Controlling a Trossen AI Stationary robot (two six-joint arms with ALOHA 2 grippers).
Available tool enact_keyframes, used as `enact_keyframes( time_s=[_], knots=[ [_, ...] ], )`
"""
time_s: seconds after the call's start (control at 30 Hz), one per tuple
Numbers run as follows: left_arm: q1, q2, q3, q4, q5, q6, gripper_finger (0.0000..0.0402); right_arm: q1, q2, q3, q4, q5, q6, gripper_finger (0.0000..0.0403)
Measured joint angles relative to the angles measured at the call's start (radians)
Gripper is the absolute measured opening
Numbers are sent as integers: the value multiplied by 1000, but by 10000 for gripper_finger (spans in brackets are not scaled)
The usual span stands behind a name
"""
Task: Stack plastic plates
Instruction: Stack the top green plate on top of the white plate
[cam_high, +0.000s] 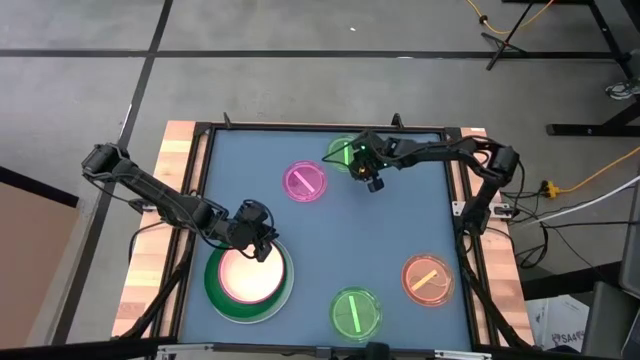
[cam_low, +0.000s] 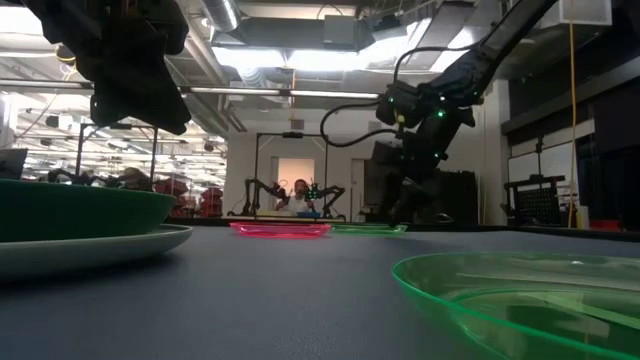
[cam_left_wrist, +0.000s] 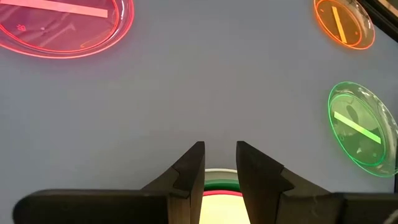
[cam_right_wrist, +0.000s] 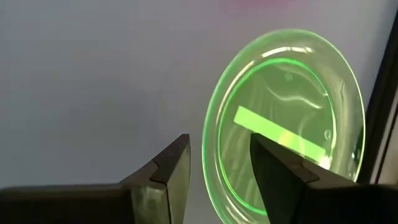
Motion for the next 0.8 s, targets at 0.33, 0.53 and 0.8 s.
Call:
enact_keyframes(
  time_s=[0.33, 0.53, 0.8],
  knots=[
    [0, 0, 0, 0, 0, 0, 84, 0, 0, 0, 0, 11, 0, 159],
    [0, 0, 0, 0, 0, 0, 84, 0, 5, 0, 3, 11, 0, 159],
    [0, 0, 0, 0, 0, 1, 84, 0, 49, -2, 40, 35, 2, 159]
  ],
)
